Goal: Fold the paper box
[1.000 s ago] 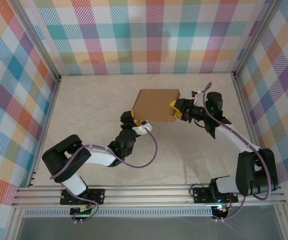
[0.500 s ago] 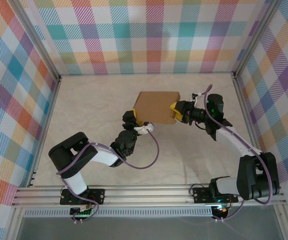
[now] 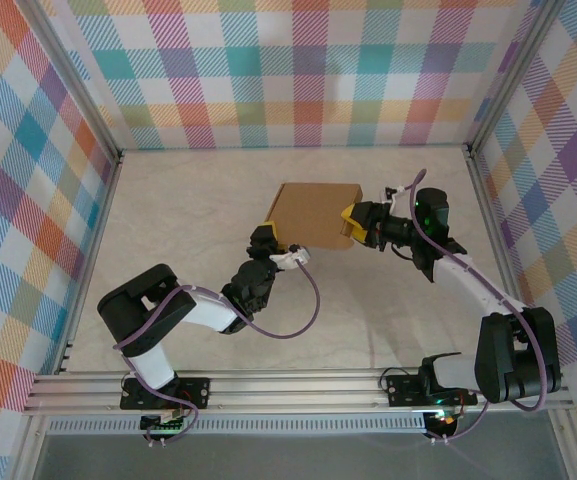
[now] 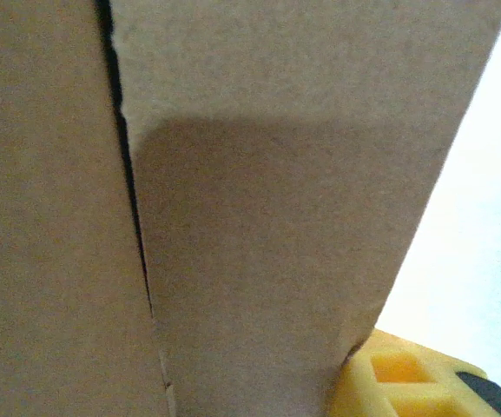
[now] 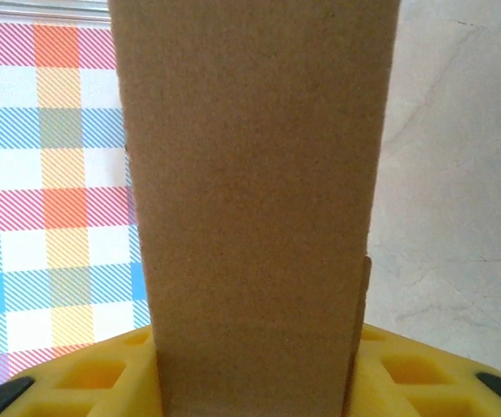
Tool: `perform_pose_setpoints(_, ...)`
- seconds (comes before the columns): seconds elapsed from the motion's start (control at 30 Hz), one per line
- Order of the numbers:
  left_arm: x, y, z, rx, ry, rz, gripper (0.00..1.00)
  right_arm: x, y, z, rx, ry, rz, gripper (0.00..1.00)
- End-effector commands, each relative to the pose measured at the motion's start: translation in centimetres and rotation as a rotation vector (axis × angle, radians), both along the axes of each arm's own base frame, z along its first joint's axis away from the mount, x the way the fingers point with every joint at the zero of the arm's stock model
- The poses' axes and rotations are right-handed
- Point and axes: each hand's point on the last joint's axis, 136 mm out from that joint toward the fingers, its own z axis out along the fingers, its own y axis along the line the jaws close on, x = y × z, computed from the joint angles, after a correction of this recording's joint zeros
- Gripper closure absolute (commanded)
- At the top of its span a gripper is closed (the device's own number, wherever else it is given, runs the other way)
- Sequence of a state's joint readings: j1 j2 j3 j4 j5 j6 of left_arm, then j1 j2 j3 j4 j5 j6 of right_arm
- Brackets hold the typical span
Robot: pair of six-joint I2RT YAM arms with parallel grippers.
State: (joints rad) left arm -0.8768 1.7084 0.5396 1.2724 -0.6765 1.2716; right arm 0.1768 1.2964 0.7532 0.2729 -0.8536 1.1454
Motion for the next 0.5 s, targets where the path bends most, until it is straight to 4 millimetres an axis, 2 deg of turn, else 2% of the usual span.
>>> perform_pose_setpoints(0.0,-0.4,0.0,2.1,-0.08,-0.016,-0.011,0.7,-0.4,0.0,0.8,-0.001,-0.027,0.009,0.45)
perform_pose_setpoints(0.13,-0.7,0.1,1.0,-0.075,0.07,-0.026,0.7,-0.2,-0.6,0.5,-0.044,-0.033,-0.035,0.22)
perform_pose_setpoints(0.2,-1.1,0.2,0.2,-0.069,0.147,-0.035,0.69,-0.1,-1.1,0.3,-0.078,-0.043,-0.068,0.15)
perform_pose_setpoints(0.3,-2.1,0.5,-0.7,-0.056,0.253,-0.052,0.69,0.0,-2.6,0.0,-0.147,-0.059,-0.141,0.12)
perform_pose_setpoints(0.47,-4.2,1.2,-2.4,-0.028,0.48,-0.063,0.68,-0.1,-5.1,-0.2,-0.336,-0.16,-0.227,0.11)
